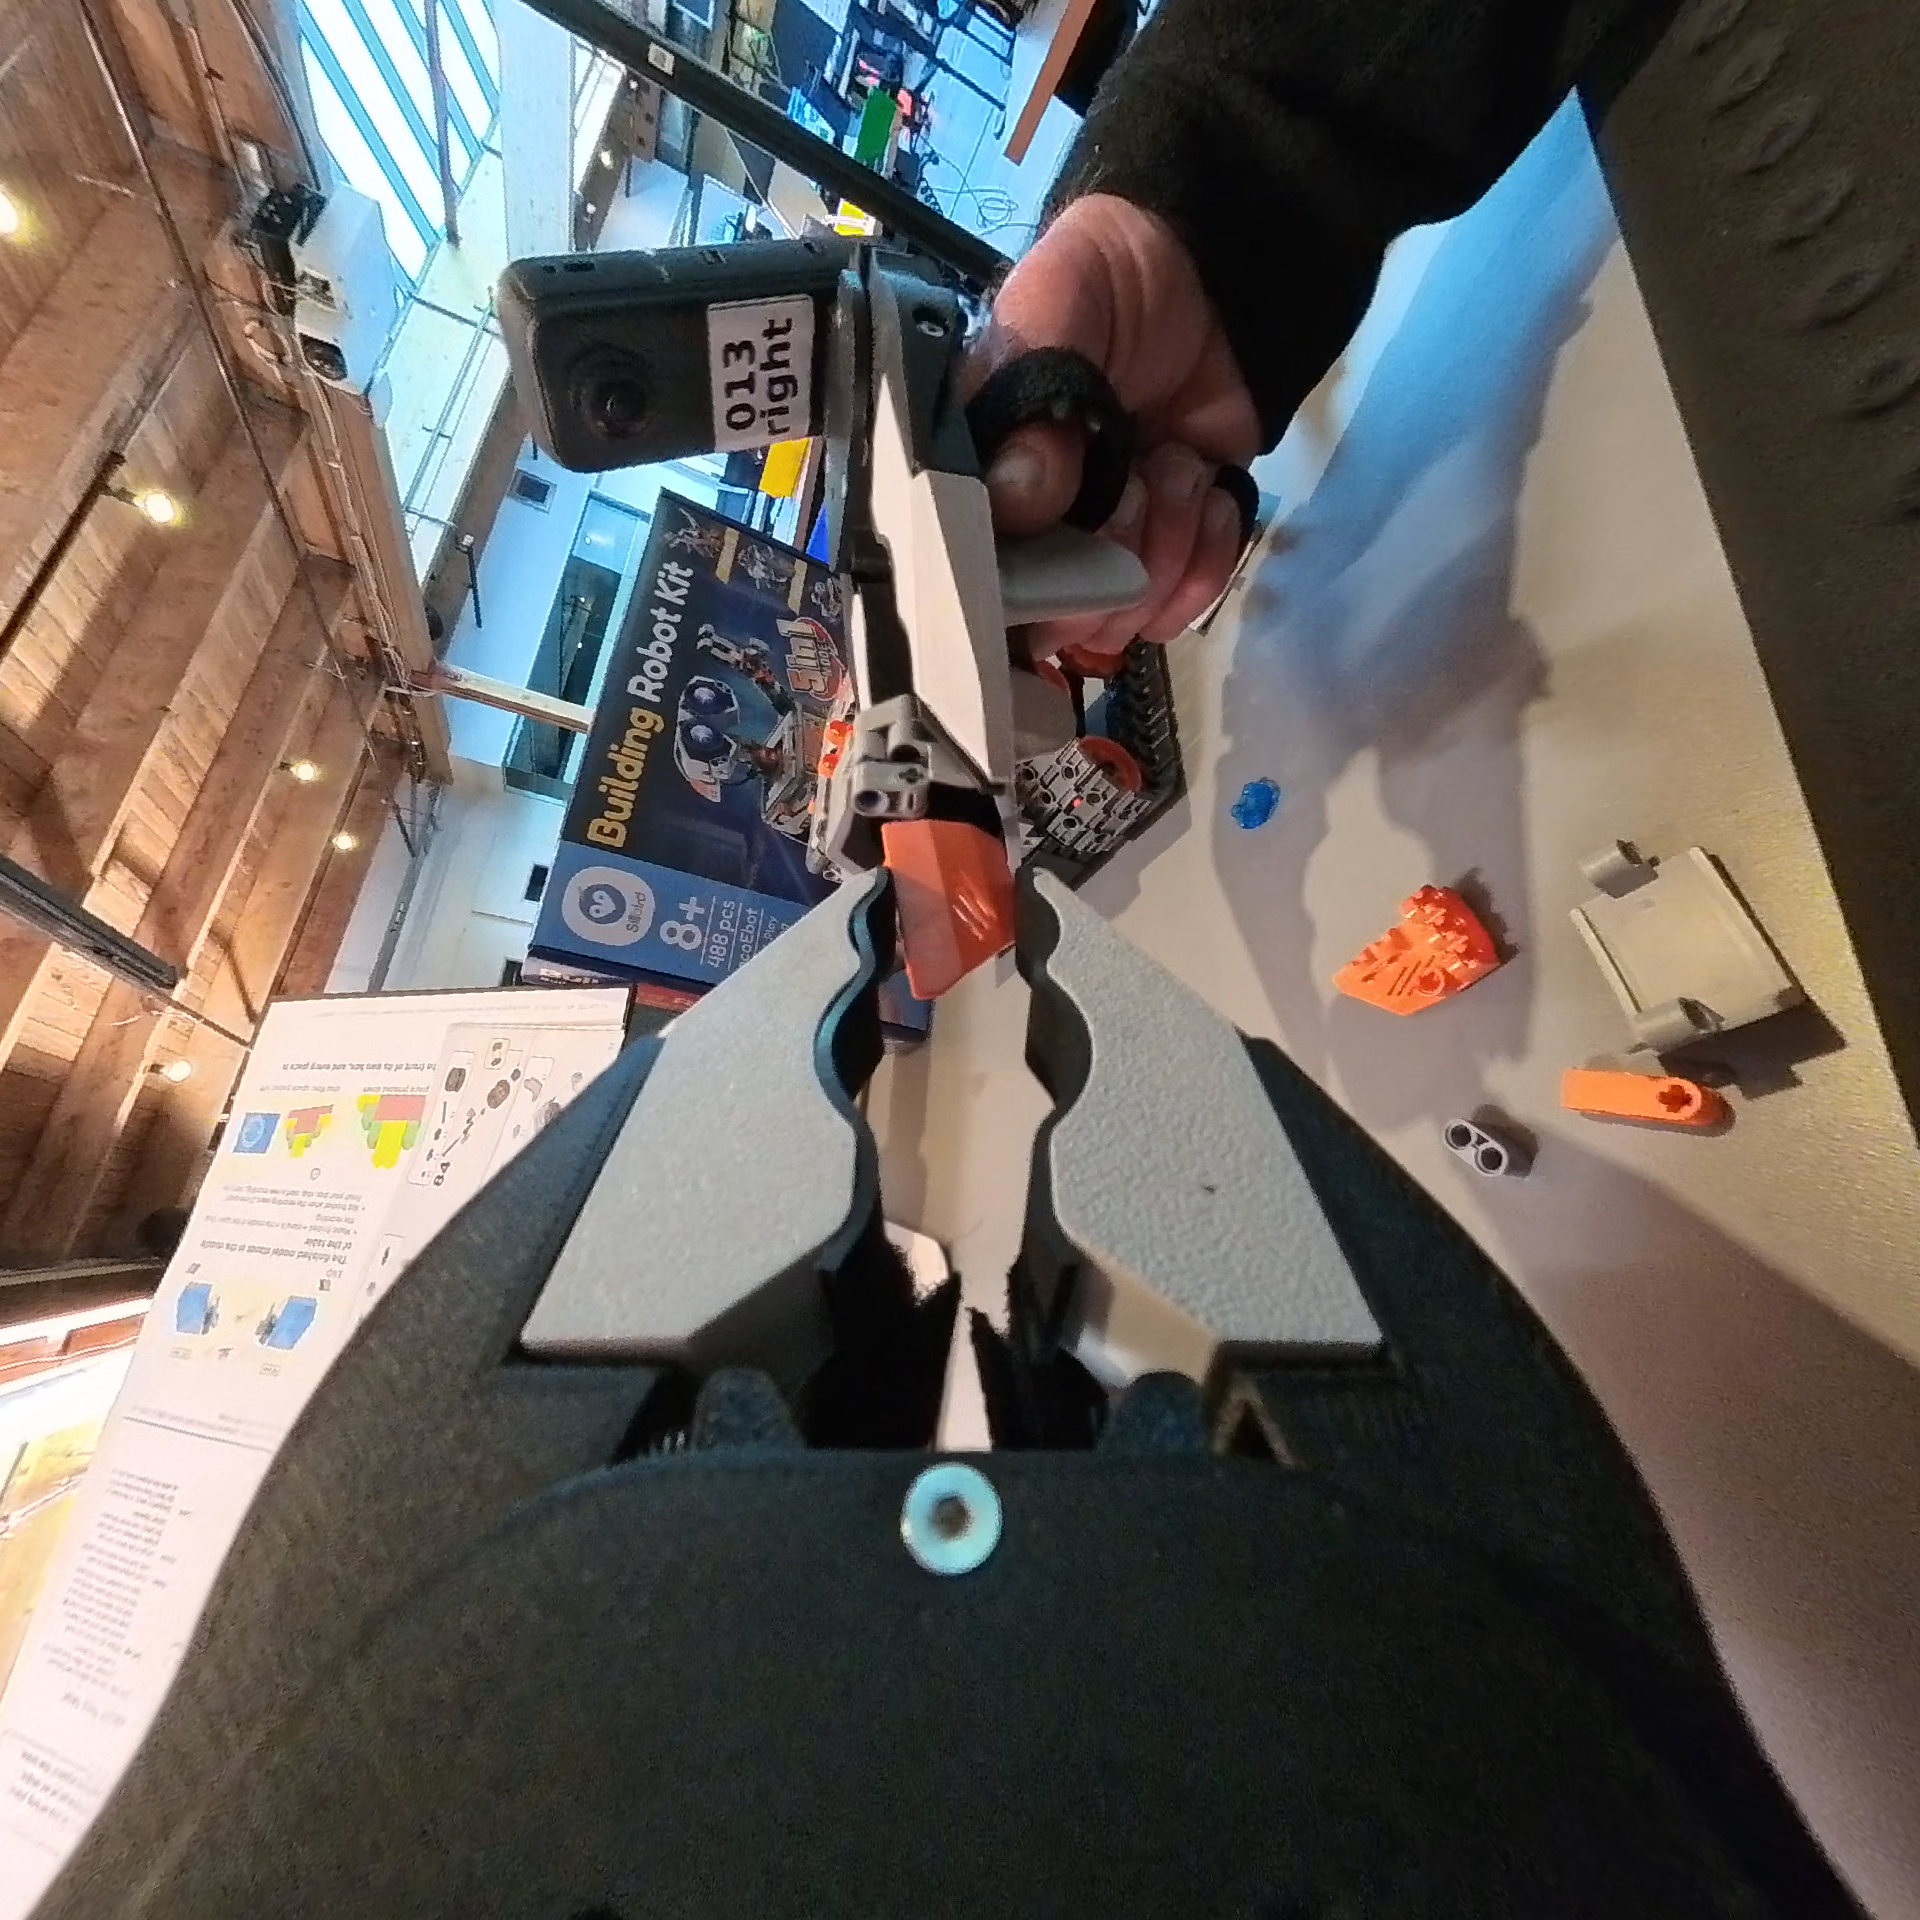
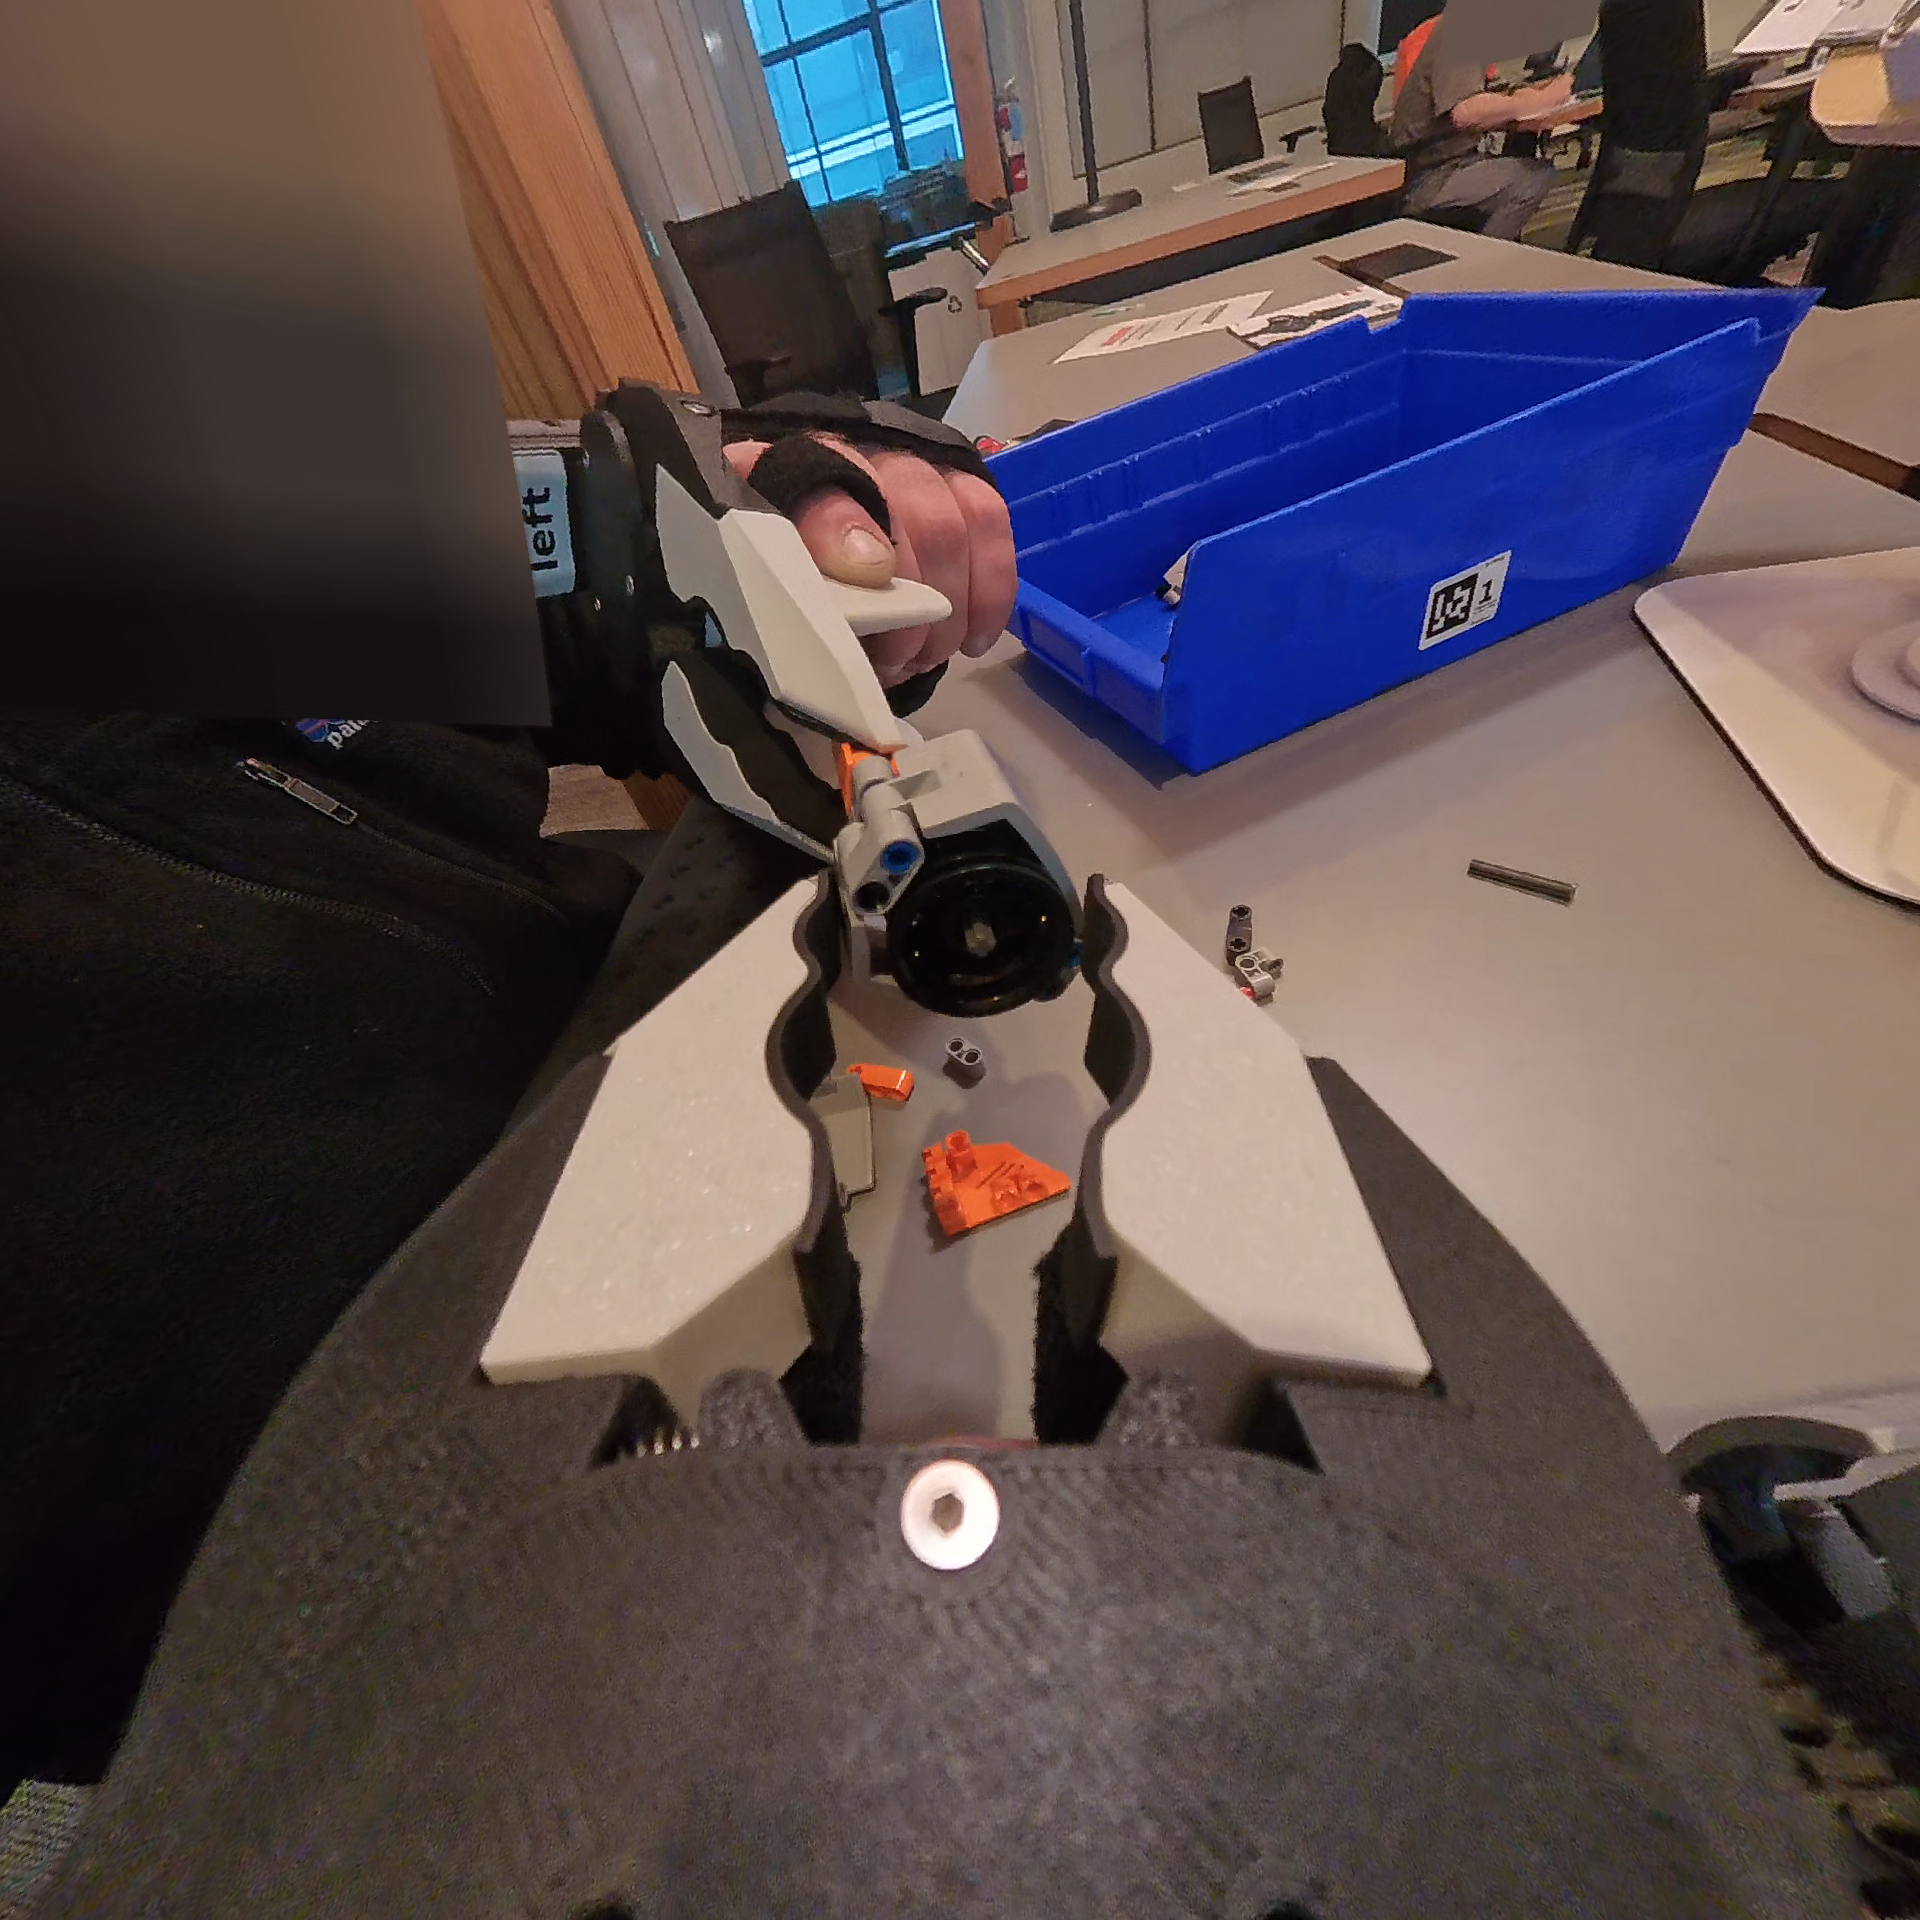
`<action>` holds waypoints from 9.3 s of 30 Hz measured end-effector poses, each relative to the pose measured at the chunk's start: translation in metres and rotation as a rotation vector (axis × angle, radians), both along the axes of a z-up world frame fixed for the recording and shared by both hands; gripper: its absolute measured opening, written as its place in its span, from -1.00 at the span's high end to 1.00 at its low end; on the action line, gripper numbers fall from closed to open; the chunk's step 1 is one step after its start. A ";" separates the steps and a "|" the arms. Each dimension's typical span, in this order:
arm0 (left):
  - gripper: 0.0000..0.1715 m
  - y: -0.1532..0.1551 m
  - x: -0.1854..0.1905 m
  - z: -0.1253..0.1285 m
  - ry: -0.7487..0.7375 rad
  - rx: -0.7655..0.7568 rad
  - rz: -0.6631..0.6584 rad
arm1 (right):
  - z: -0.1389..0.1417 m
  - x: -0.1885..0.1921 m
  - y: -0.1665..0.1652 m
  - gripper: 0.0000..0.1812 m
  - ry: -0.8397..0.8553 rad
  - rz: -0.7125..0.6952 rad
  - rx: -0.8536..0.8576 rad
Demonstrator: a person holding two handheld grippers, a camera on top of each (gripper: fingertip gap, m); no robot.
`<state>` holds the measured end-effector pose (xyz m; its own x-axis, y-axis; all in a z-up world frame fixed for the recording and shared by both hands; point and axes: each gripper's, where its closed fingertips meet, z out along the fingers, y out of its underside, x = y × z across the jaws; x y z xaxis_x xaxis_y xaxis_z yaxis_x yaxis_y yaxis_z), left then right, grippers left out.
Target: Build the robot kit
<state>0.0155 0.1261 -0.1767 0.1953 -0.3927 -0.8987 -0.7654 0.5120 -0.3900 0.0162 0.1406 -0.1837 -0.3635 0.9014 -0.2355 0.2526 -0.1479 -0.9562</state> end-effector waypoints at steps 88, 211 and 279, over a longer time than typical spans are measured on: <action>0.67 -0.010 -0.059 -0.119 0.041 -0.711 0.171 | -0.076 -0.002 -0.003 0.52 -0.338 -0.007 0.368; 0.96 -0.020 -0.015 -0.081 -0.186 -0.661 0.082 | -0.087 -0.014 -0.021 0.53 -0.328 0.021 0.425; 0.91 -0.025 -0.046 -0.075 -0.320 -0.838 0.083 | -0.108 -0.006 -0.027 0.54 -0.426 0.116 0.534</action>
<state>-0.0300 0.1010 -0.2517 0.4436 -0.8683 -0.2218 -0.5779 -0.0880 -0.8114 0.0098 0.1133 -0.2914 -0.4386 0.8945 0.0864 0.6082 0.3663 -0.7042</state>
